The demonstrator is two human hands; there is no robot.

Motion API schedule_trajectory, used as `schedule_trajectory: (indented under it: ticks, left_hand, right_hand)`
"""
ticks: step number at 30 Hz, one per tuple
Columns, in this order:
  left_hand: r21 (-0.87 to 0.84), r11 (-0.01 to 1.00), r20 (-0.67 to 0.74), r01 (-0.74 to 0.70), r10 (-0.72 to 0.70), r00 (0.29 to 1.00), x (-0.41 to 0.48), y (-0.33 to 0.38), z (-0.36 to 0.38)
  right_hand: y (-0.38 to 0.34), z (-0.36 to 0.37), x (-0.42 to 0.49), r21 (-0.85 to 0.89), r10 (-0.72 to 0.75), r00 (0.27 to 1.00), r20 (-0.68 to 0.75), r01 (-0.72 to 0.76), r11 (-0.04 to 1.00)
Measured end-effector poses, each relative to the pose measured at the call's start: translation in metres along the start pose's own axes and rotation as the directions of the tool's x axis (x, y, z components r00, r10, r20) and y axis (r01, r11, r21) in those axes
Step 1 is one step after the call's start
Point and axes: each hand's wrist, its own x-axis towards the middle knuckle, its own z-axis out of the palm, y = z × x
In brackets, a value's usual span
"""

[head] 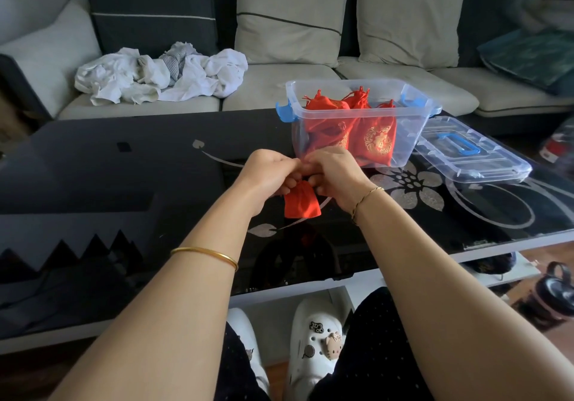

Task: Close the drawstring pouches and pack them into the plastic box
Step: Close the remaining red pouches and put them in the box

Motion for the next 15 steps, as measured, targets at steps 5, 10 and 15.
schedule_trajectory:
  ticks: [5, 10, 15]
  left_hand:
    - [-0.01, 1.0, -0.029, -0.005, 0.005, 1.0, 0.0009, -0.0003, -0.0004]
    - [-0.006, 1.0, -0.102, -0.027, 0.026, 0.994, 0.0001, -0.0023, -0.0032]
    - [-0.031, 0.999, -0.158, -0.01, 0.005, 0.987, -0.0013, -0.0007, -0.0019]
  right_hand:
    - [-0.0007, -0.0004, -0.0019, -0.219, -0.164, 0.983, 0.084, 0.178, 0.959]
    - [0.0038, -0.002, -0.0018, -0.285, -0.311, 0.943, 0.121, 0.333, 0.899]
    - [0.0091, 0.0, 0.0026, -0.372, -0.444, 0.89, 0.105, 0.449, 0.813]
